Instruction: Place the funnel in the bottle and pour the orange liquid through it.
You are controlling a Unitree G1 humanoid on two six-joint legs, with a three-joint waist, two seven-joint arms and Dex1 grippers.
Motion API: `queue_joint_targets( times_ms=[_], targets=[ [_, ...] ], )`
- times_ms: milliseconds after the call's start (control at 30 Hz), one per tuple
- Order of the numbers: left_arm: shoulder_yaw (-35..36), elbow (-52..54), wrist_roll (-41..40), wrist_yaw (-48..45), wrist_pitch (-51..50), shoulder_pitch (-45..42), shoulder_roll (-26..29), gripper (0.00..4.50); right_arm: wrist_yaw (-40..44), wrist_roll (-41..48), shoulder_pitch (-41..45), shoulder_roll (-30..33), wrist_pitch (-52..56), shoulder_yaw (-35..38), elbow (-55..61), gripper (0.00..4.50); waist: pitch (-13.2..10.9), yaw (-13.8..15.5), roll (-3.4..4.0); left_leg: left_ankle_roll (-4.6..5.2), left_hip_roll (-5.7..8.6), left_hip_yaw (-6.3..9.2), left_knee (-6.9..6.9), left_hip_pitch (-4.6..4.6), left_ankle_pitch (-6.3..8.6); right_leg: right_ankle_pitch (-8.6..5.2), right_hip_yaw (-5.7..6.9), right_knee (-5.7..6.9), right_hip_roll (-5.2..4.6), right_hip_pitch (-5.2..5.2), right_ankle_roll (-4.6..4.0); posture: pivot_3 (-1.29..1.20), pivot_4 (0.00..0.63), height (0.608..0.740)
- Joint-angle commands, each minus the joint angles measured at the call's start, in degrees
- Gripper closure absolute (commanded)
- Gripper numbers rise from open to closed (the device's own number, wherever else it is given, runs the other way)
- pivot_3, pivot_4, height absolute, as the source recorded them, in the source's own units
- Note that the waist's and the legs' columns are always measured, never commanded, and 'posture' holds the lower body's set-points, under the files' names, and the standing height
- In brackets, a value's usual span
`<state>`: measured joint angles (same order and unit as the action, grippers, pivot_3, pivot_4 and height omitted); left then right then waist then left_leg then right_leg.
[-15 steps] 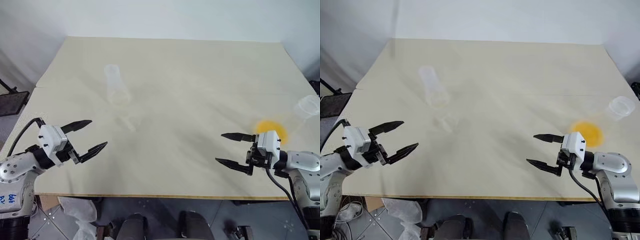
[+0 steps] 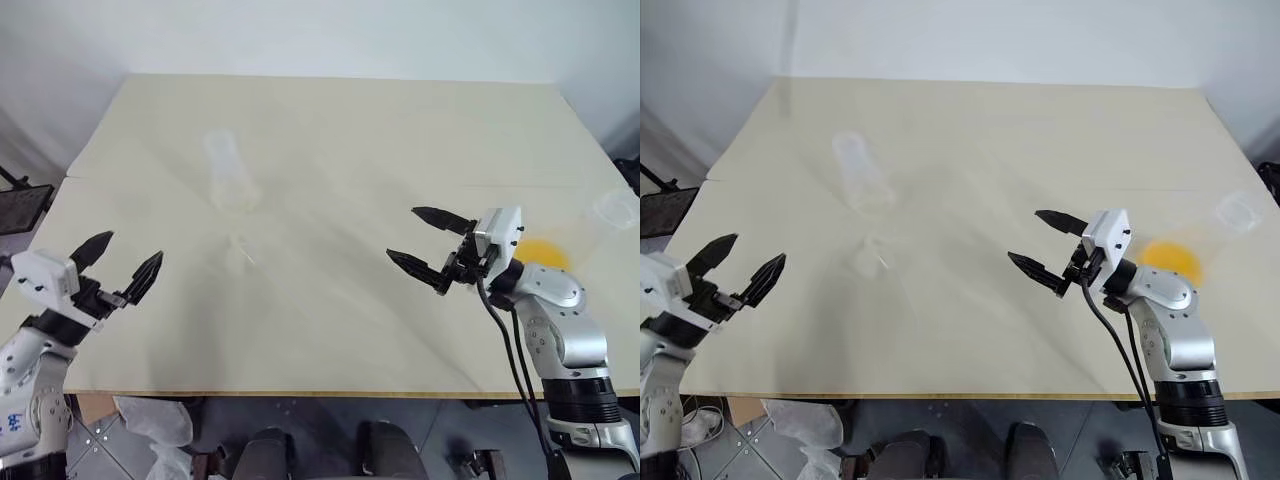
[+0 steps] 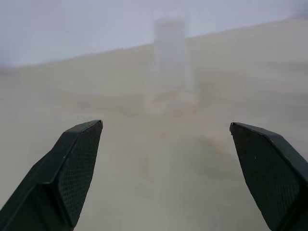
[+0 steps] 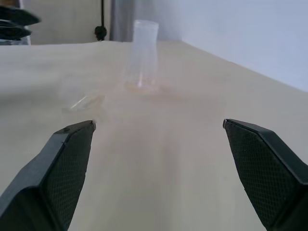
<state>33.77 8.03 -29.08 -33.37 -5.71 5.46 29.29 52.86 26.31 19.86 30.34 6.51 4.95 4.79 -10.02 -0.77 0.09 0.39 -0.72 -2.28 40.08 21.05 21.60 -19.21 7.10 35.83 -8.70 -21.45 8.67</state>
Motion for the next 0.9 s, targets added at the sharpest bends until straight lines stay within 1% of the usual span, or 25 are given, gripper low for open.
queue_joint_targets(
  times_ms=[33,133,267,333,400,467,500,567,600,733,900],
  targets=[
    [2.6,1.9,-1.5,2.4,0.6,3.3,-2.4,0.0,-1.5,-0.1,1.2,-0.9,-0.4,0.4,1.5,0.04,0.0,0.6,-0.01,0.0,0.01,0.01,0.0,0.02,0.0,0.0,0.01,-0.01,0.0,0.0,0.0,0.0,0.15,0.74],
    [2.0,2.5,-2.0,2.3,0.5,4.0,-3.3,0.0,-1.6,-0.7,0.9,-1.3,-0.6,-0.1,1.5,0.04,0.0,1.0,-0.02,0.0,-0.02,0.02,0.05,0.03,0.0,0.0,0.07,-0.03,0.02,0.03,0.0,0.0,0.15,0.74],
    [0.1,2.4,-1.8,3.1,-0.9,0.0,-2.0,0.0,-1.1,-1.1,-0.2,-1.5,-0.6,-0.8,2.0,0.04,0.0,0.9,-0.02,-0.02,-0.03,0.0,0.1,0.0,-0.01,0.0,0.07,-0.03,0.03,0.08,0.0,0.0,0.15,0.74],
    [-1.6,2.8,-2.2,5.0,-3.8,-5.3,-0.9,0.0,-1.0,-1.1,-0.3,-1.4,-0.4,-0.9,2.2,0.04,0.0,0.9,-0.03,-0.02,-0.03,0.0,0.09,0.0,-0.01,0.0,0.07,-0.02,0.04,0.08,0.0,0.0,0.15,0.74],
    [-5.1,1.7,-1.5,6.4,-8.2,-12.2,1.0,0.0,-1.2,-1.1,-0.5,-1.5,-0.3,-1.1,2.5,0.04,0.0,0.9,-0.04,-0.02,-0.04,0.01,0.1,0.0,-0.01,0.0,0.1,-0.01,0.05,0.07,0.0,0.0,0.15,0.74],
    [-9.2,-1.7,0.4,5.9,-10.1,-19.2,2.3,0.0,-1.4,-1.1,-0.6,-1.6,-0.3,-1.2,2.8,0.04,0.0,0.8,-0.04,-0.02,-0.01,0.05,0.11,0.01,-0.02,0.0,0.13,0.03,0.05,0.08,0.0,0.0,0.15,0.74],
    [-10.6,-3.0,-0.6,6.0,-12.9,-22.4,2.2,0.0,-1.4,-1.1,-0.6,-1.7,-0.3,-1.3,2.9,0.04,0.0,0.7,-0.04,-0.02,0.01,0.03,0.11,-0.01,-0.01,0.0,0.12,0.04,0.05,0.08,0.0,0.0,0.15,0.74],
    [-13.9,-6.5,1.1,6.2,-14.1,-28.3,2.1,0.0,-1.6,-1.0,-0.5,-1.9,-0.3,-1.4,2.9,0.04,0.0,0.5,-0.04,-0.02,0.04,0.0,0.08,-0.02,-0.01,0.0,0.12,0.05,0.04,0.06,0.0,0.0,0.15,0.74],
    [-15.4,-9.0,3.2,7.5,-14.7,-30.9,2.3,0.0,-1.7,-1.0,-0.4,-2.0,-0.3,-1.4,3.0,0.04,0.0,0.3,-0.04,-0.02,0.03,0.0,0.05,-0.02,-0.01,0.0,0.14,0.05,0.05,0.03,0.0,0.0,0.15,0.74],
    [-19.1,-19.6,8.7,11.0,-11.4,-40.5,0.6,0.0,-2.3,-0.9,-0.3,-2.8,-0.2,-1.8,3.7,0.04,0.0,-0.5,-0.05,-0.05,0.0,-0.07,-0.04,0.0,-0.03,0.0,0.33,0.05,0.07,-0.02,0.0,0.0,0.15,0.74],
    [-20.4,-28.2,11.7,13.4,-8.1,-47.1,-2.6,0.0,-3.1,-0.9,-0.6,-3.6,0.0,-2.0,4.7,0.04,0.0,-0.8,-0.06,-0.06,0.0,-0.13,-0.01,0.03,-0.03,0.0,0.39,0.07,0.06,-0.01,0.0,0.0,0.15,0.74]
  ],
)
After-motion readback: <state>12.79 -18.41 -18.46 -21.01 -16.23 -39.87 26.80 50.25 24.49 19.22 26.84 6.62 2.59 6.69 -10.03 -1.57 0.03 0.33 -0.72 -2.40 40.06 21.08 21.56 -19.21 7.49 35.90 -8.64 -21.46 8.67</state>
